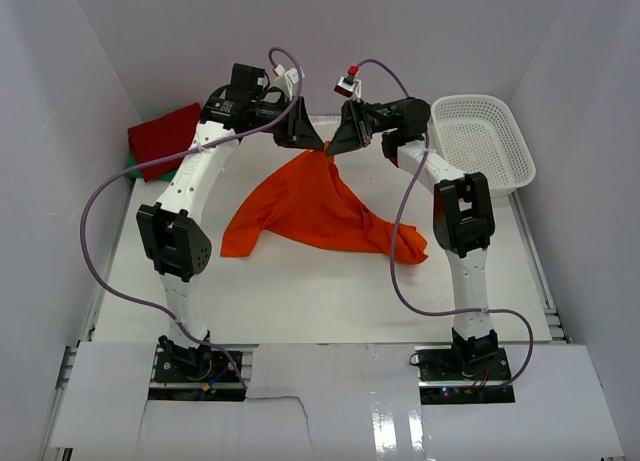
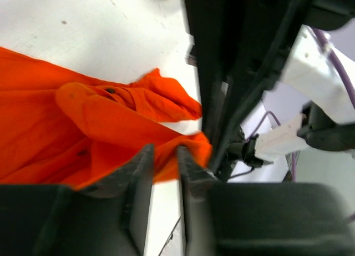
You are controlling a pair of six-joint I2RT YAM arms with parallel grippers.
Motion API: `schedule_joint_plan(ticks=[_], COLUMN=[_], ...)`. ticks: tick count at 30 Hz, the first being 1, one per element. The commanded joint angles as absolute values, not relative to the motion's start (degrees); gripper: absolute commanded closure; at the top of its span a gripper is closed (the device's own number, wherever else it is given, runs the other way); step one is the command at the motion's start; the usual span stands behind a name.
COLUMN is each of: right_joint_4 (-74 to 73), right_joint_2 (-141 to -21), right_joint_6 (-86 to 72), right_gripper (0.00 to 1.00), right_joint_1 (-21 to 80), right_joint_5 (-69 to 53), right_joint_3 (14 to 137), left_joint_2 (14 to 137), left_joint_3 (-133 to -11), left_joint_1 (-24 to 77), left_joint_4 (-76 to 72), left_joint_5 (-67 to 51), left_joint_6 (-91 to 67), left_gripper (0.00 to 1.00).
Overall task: Fold and stack the t-shirts
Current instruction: Flatten out the tshirt
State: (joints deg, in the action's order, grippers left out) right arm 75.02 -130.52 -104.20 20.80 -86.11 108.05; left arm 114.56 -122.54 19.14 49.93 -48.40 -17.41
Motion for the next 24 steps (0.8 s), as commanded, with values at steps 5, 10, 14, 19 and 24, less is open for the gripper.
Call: schedule_joint_plan(ticks=[5,10,14,19,24], right_joint_4=[108.2,108.2,108.2,101.8,92.0], right_joint_2=[-123.7,-121.6,-114.4,-107.3,-105.4], right_joint_6=[-113.1,-117.5,-116.6,-113.7,-107.6], right_gripper=[0.92,0.92,0.92,0.92,0.92], right_joint_1=[19.2,16.4,16.3,15.2,9.2], right_joint_5=[-95.2,-94.2,-93.1,-92.0,-88.2], right_joint_3=[116.1,122.3,119.1,119.2,117.3], left_joint_2=[107.0,100.6,92.1,88.2,86.4], left_joint_3=[-123.1,-114.9,-102.9,-90.1,-77.0], left_joint_1=[16.9,13.7,13.1,12.7,14.7], left_joint_4=[49.0,45.1,39.9,34.2,31.7], left_joint_5=[-34.2,-26.1,-19.6,-20.5,-19.5], left_joint_6=[-17.1,-18.1,-18.2,-17.9,-17.0], left_gripper=[0.43,0.43,0.42,0.36,0.35])
